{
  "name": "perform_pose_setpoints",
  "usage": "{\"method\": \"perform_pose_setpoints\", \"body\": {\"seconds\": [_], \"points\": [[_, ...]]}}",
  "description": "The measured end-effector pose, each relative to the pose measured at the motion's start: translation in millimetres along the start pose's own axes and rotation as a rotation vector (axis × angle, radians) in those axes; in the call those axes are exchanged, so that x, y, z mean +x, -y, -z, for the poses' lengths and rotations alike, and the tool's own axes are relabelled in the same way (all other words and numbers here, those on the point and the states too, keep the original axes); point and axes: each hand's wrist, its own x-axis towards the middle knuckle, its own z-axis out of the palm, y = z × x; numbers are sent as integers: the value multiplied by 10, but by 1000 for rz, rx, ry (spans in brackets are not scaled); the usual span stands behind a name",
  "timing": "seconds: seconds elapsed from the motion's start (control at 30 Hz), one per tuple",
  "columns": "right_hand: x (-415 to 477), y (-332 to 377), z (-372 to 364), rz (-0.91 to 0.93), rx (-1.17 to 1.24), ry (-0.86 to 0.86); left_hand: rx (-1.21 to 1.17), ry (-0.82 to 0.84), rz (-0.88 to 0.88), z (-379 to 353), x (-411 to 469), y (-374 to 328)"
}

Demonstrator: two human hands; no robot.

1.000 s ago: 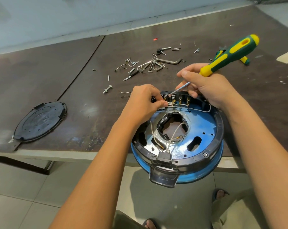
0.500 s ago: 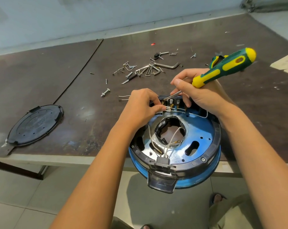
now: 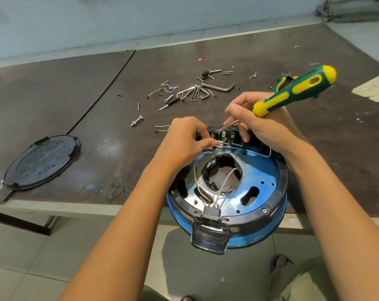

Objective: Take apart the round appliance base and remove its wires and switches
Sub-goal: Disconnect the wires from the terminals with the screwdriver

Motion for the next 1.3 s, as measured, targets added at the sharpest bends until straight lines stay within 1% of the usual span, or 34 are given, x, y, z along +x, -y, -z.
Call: {"method": "perform_pose_setpoints", "body": {"seconds": [0.6, 0.73, 0.9, 1.03, 1.3], "points": [[31, -26, 7, -42, 6, 20, -4, -1, -5, -8, 10, 11], [46, -37, 9, -107, 39, -1, -10, -5, -4, -12, 13, 17], [96, -42, -12, -227, 163, -65, -2, 0, -7, -14, 19, 22], [100, -60, -4, -290, 166, -66, 4, 1, -9, -19, 23, 30], [89, -81, 18, -319, 219, -56, 12, -1, -22, -17, 16, 28]]}}
